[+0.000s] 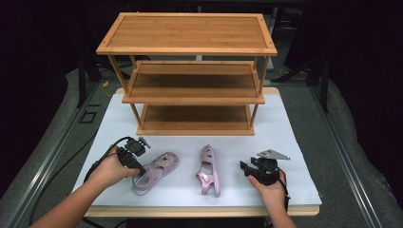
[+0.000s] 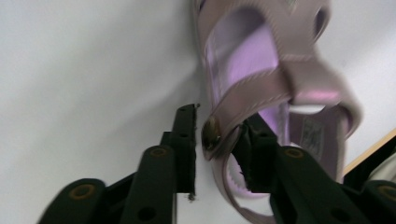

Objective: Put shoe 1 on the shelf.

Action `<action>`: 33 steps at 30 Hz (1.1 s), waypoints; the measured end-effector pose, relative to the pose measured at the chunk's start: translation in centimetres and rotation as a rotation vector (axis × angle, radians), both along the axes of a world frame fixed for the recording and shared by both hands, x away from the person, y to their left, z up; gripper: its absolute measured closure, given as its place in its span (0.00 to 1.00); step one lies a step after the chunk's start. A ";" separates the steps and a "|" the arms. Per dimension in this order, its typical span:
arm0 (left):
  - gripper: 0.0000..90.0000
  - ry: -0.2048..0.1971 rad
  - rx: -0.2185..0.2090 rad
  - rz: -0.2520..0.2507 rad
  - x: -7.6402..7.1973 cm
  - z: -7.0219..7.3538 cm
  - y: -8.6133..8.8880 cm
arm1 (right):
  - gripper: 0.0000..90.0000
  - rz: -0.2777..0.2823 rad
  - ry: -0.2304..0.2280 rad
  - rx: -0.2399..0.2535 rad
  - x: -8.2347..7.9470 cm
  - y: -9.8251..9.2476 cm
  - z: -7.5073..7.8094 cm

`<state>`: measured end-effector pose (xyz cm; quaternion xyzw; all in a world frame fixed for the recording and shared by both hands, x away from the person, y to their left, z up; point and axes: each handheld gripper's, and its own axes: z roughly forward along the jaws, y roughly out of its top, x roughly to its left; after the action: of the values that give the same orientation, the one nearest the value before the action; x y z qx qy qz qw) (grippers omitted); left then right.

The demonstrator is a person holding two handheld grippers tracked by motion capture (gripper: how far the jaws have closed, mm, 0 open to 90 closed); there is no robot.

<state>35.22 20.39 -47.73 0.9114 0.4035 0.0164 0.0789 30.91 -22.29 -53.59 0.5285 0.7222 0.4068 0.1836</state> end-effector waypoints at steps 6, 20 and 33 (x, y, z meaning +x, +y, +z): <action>0.86 -0.001 -0.004 -0.001 0.0 -0.6 0.1 | 0.54 0.006 -0.001 0.000 0.0 0.0 0.0; 0.91 0.034 0.016 -0.025 0.6 -0.8 0.2 | 0.54 0.003 -0.001 0.006 0.0 0.0 0.0; 0.92 -0.009 -0.023 -0.013 0.7 -0.2 0.8 | 0.54 0.003 0.000 0.005 0.0 0.0 0.0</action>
<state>35.87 21.19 -47.90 0.9129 0.3975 0.0152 0.0914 30.94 -22.28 -53.61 0.5278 0.7220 0.4087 0.1817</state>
